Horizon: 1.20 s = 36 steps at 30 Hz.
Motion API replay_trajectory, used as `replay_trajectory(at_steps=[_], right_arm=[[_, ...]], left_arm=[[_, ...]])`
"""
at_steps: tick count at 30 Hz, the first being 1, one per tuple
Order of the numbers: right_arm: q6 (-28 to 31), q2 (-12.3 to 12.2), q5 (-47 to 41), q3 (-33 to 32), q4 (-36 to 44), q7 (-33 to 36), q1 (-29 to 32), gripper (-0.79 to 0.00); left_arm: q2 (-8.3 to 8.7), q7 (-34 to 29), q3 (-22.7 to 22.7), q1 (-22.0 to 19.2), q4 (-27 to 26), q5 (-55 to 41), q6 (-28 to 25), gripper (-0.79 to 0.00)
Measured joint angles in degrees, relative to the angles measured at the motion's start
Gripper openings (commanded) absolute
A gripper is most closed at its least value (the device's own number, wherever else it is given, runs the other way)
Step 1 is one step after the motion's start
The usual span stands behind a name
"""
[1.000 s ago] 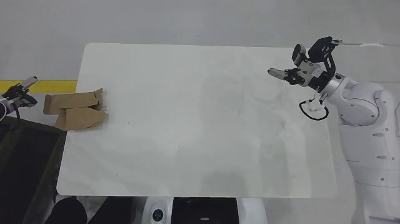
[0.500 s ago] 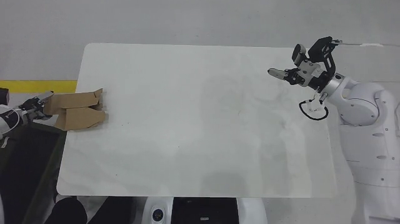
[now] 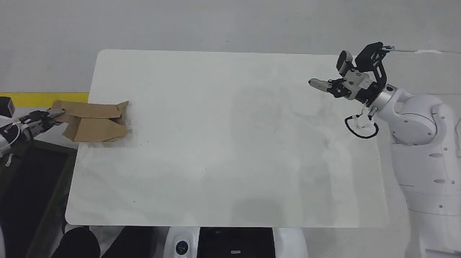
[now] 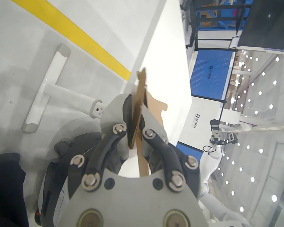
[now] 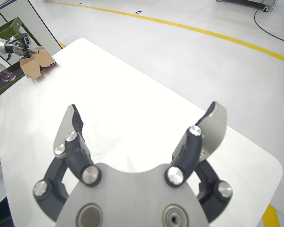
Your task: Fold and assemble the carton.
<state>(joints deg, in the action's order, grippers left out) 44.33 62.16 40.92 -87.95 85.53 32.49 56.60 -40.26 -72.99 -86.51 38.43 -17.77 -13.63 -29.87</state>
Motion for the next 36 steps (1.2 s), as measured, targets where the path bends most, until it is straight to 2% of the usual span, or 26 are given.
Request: replay_trajectory(at_steps=[4, 10, 15, 19, 23, 32, 36], right_arm=[[0.00, 0.00, 0.00, 0.00, 0.00, 0.00, 0.00, 0.000], [0.00, 0.00, 0.00, 0.00, 0.00, 0.00, 0.00, 0.000], [0.00, 0.00, 0.00, 0.00, 0.00, 0.00, 0.00, 0.000], [0.00, 0.00, 0.00, 0.00, 0.00, 0.00, 0.00, 0.000], [0.00, 0.00, 0.00, 0.00, 0.00, 0.00, 0.00, 0.000], [0.00, 0.00, 0.00, 0.00, 0.00, 0.00, 0.00, 0.000], [0.00, 0.00, 0.00, 0.00, 0.00, 0.00, 0.00, 0.000]], left_arm=[[-0.19, -2.08, -1.14, 0.02, -2.96, -4.96, 0.54, -0.785], [-0.47, -2.99, -1.89, 0.77, -10.82, -12.03, 1.56, -0.785], [-1.82, -2.97, 0.17, -0.93, -16.59, -16.13, 1.55, -0.785], [-3.87, -2.88, 4.61, -3.54, -20.24, -17.52, 1.45, -0.785], [-6.67, -3.09, 10.80, -6.91, -22.93, -19.28, 1.65, -0.785], [-12.31, -0.78, 23.97, -12.85, -27.16, -18.92, -0.66, -0.785], [-14.28, -0.01, 28.85, -14.69, -28.69, -18.46, -1.43, -0.785]])
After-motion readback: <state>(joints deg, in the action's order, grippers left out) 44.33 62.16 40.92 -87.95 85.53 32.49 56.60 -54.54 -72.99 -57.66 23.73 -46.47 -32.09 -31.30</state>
